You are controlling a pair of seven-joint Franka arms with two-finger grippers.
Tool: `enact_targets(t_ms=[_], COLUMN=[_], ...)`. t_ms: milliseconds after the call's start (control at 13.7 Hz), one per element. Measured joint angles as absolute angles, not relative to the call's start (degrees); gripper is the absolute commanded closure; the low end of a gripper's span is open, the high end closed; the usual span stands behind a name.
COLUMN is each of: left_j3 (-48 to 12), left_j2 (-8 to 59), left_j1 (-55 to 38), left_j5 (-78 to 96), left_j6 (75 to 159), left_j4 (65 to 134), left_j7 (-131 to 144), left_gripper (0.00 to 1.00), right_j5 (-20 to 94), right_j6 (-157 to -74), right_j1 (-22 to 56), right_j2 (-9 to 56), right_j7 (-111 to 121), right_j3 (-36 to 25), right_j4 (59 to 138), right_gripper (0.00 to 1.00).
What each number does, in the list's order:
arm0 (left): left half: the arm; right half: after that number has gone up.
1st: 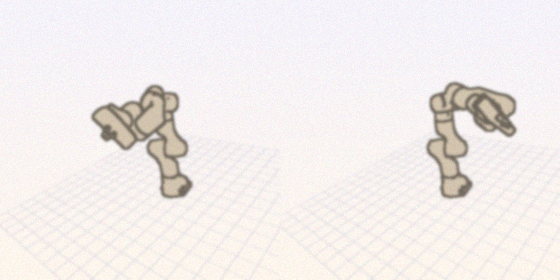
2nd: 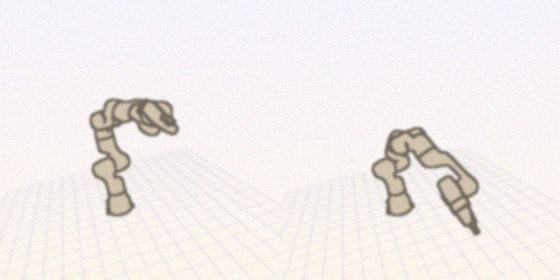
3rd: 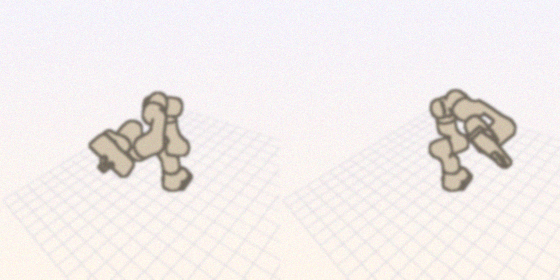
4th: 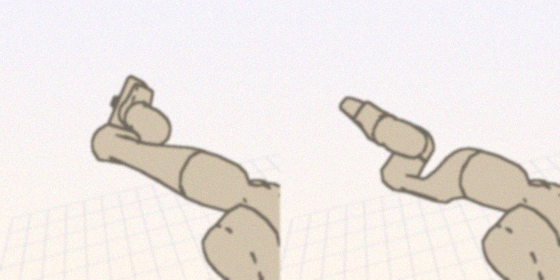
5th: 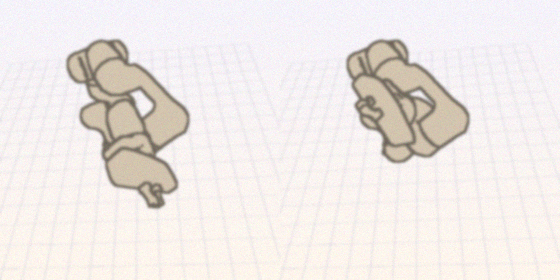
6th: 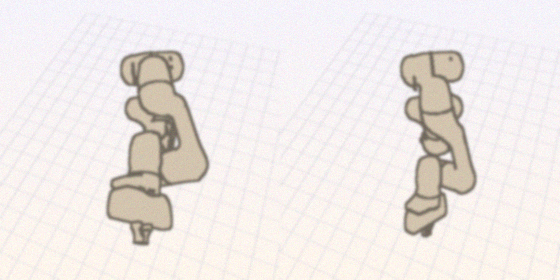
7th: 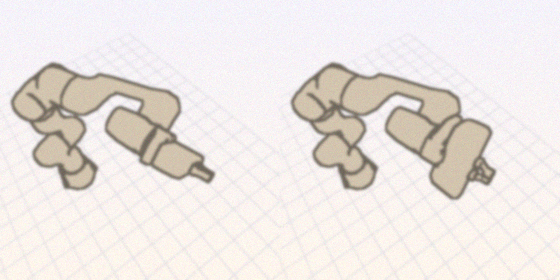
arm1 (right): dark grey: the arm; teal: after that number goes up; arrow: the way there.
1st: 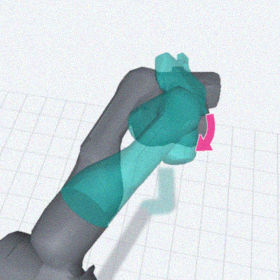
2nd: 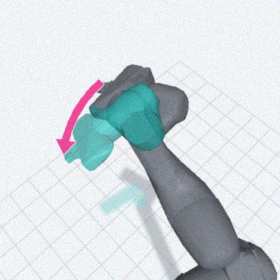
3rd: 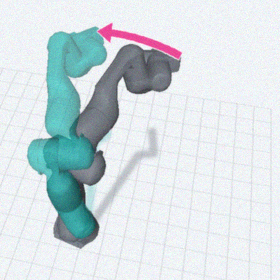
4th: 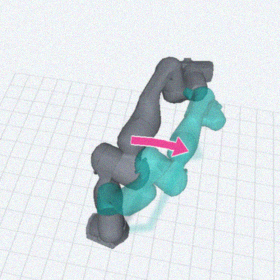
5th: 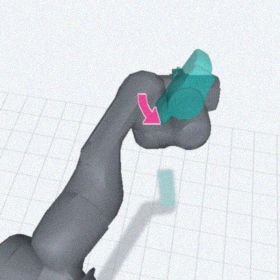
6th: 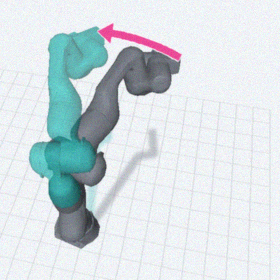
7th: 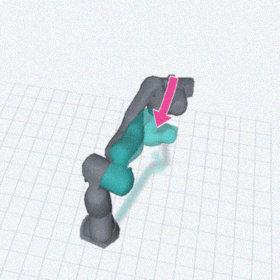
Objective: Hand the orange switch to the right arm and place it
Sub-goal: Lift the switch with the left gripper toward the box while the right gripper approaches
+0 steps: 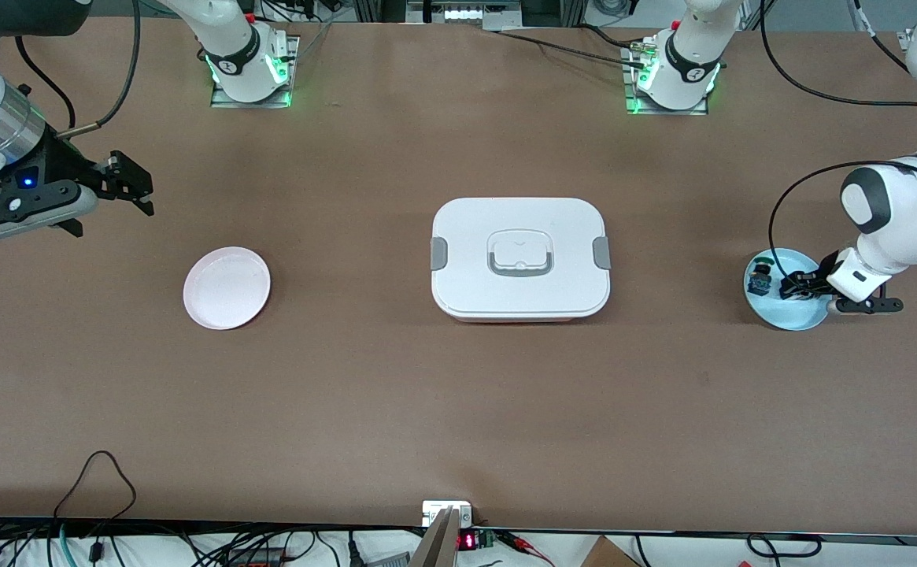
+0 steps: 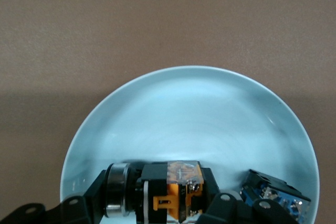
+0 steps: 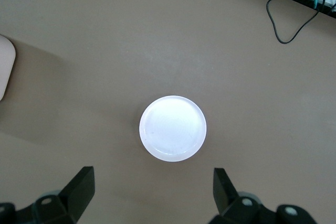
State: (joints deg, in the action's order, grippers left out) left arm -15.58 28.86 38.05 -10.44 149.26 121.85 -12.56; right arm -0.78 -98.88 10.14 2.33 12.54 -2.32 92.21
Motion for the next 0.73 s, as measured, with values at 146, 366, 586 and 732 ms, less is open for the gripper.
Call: enact_targets(t_ms=[146, 366, 586, 732], left_j3=[-16.07, -18.23, -21.64, -25.10], left_j2=[28.02, 25.24, 23.93, 23.61], left_j1=[38.04, 37.99, 37.94, 37.90], left_j5=[-10.48, -10.49, -10.49, -10.49], left_j6=[146.68, 137.56, 123.94, 115.73], left_j4=[121.29, 117.06, 109.70, 104.65], left_j7=[-12.63, -12.63, -12.60, -12.59], left_gripper=[0.67, 0.71, 0.74, 0.74], right_j5=[-0.78, -0.78, -0.78, -0.78], right_j6=[-98.88, -98.88, -98.88, -98.88], right_j1=[10.13, 10.14, 10.14, 10.14], right_j2=[2.33, 2.33, 2.33, 2.33], right_j7=[12.54, 12.54, 12.54, 12.54], right_j3=[-2.33, -2.33, -2.32, -2.32], right_j4=[92.22, 92.21, 92.21, 92.21], right_gripper=[0.00, 0.00, 0.00, 0.00])
